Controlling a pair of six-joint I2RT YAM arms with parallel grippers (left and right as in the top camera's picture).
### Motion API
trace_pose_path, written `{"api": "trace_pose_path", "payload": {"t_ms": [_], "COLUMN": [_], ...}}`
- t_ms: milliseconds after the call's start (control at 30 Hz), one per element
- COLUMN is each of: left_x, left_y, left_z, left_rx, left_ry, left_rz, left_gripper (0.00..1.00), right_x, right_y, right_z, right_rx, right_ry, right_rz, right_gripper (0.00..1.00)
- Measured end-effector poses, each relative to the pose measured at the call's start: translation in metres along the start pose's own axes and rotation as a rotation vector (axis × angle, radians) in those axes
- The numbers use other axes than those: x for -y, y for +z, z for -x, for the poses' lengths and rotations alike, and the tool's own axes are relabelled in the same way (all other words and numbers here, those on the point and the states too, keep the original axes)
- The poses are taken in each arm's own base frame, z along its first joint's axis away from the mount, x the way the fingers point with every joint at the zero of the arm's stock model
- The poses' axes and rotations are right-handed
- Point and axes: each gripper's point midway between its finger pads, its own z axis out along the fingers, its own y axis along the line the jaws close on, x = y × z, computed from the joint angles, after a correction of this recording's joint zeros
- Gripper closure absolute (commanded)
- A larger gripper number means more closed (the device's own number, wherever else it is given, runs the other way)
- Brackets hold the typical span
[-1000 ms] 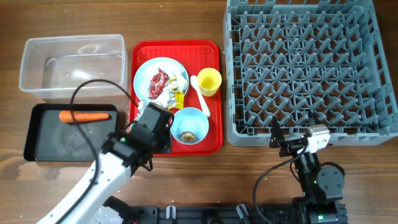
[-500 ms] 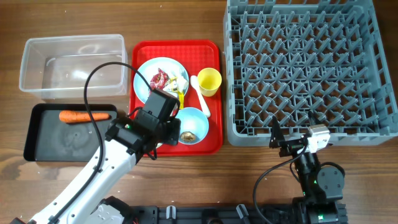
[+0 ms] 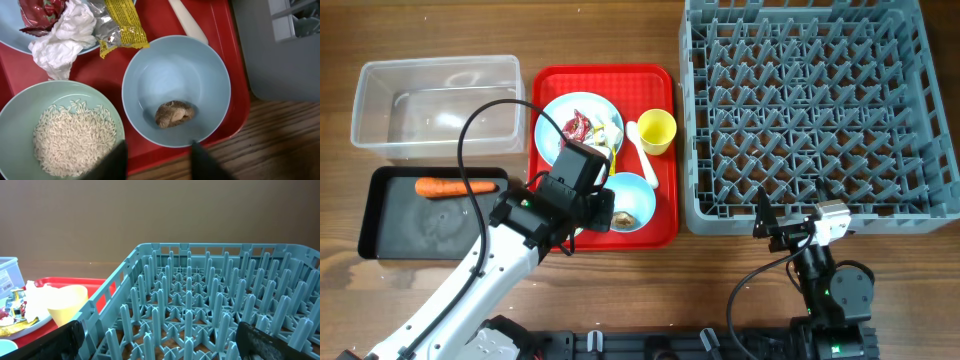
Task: Sort waste into correct bins and load items into the dishwasher rack
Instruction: 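Lower the left gripper and grasp the rim of the green rice bowl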
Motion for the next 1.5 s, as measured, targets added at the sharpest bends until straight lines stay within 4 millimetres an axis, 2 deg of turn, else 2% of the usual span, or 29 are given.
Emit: {"api": "trace_pose_path", "payload": {"t_ms": [33,67,100,133,167,200,267,300,333,533,567,600,800,833,867,1067,1167,1200,1233,1267,1500], "left_x": [0.0000,0.0007,0.0008,0.0007,0.0007,0.0008,0.0014,0.0013,0.0014,0.0019,0.0019,0.0019,0.0024,0.0025,0.0025,0.0008,0.0008,0.0008,0.0008,0.0007,0.0018], "left_y": [0.0000,0.0000,0.0000,0.0000,0.0000,0.0000,0.0000,0.0000,0.0000,-0.0001,-0.0001,-0.0001,-0.0001,-0.0001,-0.0001,-0.0001,-0.0001,-0.0001,-0.0001,-0.0001,-0.0002], "left_z": [0.0003,0.0019,0.0022,0.0023,0.0025,0.0027,0.0042,0.0044,0.0046,0.0062,0.0061,0.0062,0.0077,0.0078,0.0079,0.0026,0.0026,0.0027,0.0026,0.0027,0.0057], "left_rx": [0.001,0.008,0.009,0.010,0.010,0.011,0.017,0.018,0.019,0.025,0.025,0.025,0.031,0.032,0.032,0.010,0.010,0.011,0.010,0.011,0.023], "left_ry": [0.007,0.004,-0.003,0.000,0.001,0.004,-0.001,-0.001,0.001,0.001,0.001,0.001,0.001,0.001,0.001,0.001,0.000,0.001,0.000,-0.002,0.000], "left_rz": [0.000,-0.003,-0.003,-0.003,-0.003,-0.003,-0.006,-0.005,-0.006,-0.008,-0.008,-0.008,-0.010,-0.010,-0.010,-0.003,-0.003,-0.003,-0.003,-0.003,-0.007], "left_gripper": [0.88,0.96,0.96,0.64,0.23,0.96,0.96,0.48,0.96,0.96,0.75,0.00,0.00,0.23,0.96,0.96,0.90,0.85,0.44,0.00,0.00], "right_x": [-0.0001,0.0000,-0.0001,-0.0001,-0.0001,0.0000,-0.0001,0.0000,0.0000,-0.0001,-0.0001,-0.0001,-0.0001,0.0000,0.0000,-0.0001,0.0000,-0.0001,0.0000,0.0000,0.0000], "right_y": [0.0000,0.0000,0.0000,0.0000,0.0000,0.0000,0.0000,0.0000,0.0000,0.0000,0.0000,0.0000,0.0000,0.0000,0.0000,0.0000,0.0000,0.0000,0.0000,0.0000,0.0000], "right_z": [0.0000,0.0000,0.0000,0.0000,0.0000,0.0000,0.0000,0.0000,0.0001,0.0000,0.0000,0.0000,0.0000,0.0000,0.0000,0.0000,0.0000,0.0000,0.0000,0.0000,0.0000], "right_rx": [0.000,0.000,0.000,0.000,0.000,0.000,0.000,0.000,0.000,0.000,0.000,0.000,0.000,0.000,0.000,0.000,0.000,0.000,0.000,0.000,0.000], "right_ry": [0.000,0.000,0.000,0.000,0.000,0.000,0.000,0.000,0.000,0.000,0.000,0.000,0.000,0.000,0.000,0.000,0.000,0.000,0.000,0.000,0.000], "right_rz": [0.000,0.000,0.000,0.000,0.000,0.000,0.000,0.000,0.000,0.000,0.000,0.000,0.000,0.000,0.000,0.000,0.000,0.000,0.000,0.000,0.000], "right_gripper": [0.00,0.00,0.00,0.00,0.00,0.00,0.00,0.00,0.00,0.00,0.00,0.00,0.00,0.00,0.00,0.00,0.00,0.00,0.00,0.00,0.00]}}
